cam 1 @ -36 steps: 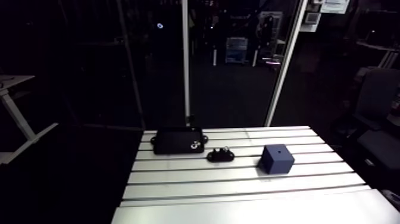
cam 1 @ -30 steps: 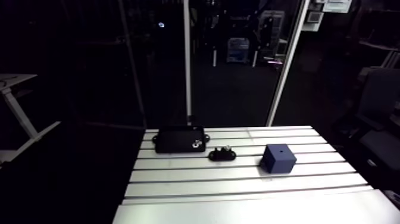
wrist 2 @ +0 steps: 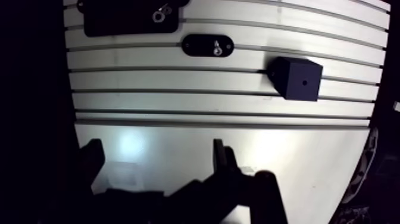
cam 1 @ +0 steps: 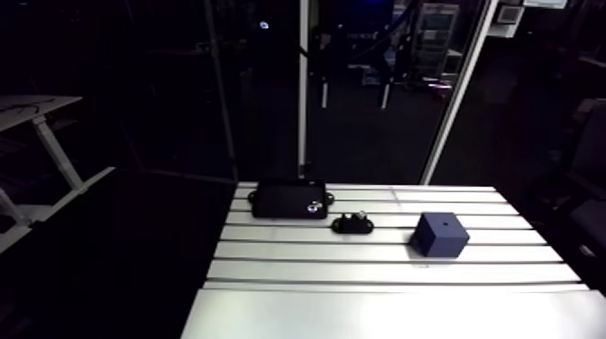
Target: Pick up the M10 bolt and insert it into the hole until fully seated.
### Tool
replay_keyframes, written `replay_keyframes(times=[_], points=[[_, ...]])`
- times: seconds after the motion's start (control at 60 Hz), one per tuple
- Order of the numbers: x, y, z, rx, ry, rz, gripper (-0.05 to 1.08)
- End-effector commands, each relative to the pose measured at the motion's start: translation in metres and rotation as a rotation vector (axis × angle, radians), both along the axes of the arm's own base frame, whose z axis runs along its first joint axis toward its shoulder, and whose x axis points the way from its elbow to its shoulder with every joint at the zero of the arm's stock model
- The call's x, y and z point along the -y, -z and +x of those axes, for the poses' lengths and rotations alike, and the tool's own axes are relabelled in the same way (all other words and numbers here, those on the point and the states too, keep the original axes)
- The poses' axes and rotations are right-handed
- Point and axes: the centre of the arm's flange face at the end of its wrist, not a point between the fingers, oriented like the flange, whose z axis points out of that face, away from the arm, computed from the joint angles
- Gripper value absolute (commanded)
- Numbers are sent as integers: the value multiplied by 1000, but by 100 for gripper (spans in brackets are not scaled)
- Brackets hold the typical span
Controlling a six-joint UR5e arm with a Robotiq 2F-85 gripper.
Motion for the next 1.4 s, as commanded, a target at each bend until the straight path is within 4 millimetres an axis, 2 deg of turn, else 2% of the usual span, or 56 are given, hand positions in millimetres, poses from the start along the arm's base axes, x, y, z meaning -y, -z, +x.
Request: replay_keyframes(times=[0.017,0.217,0.45,0.533,0.567,0.65,0.733,0.867,1.15,1.35,1.4], points=[[1,5,-2,4,-2,3,1],[-5,11,-7,-33,3,8,1],[-21,52,-7,-88,-68,13,1],[-24,60,-8,-119,-81,18,1],[-30,70,-7,-134,-82,21,1],[-34,76,-8,-143,-76,17,0],[-44,91,-5,-146,-61,17,0],[-46,109,-2,-208,-82,23,0],[-58,140,7,-210,-58,24,1],[-59,146,5,-286,-58,28,1],[-60,153,4,-275,-58,26,1]])
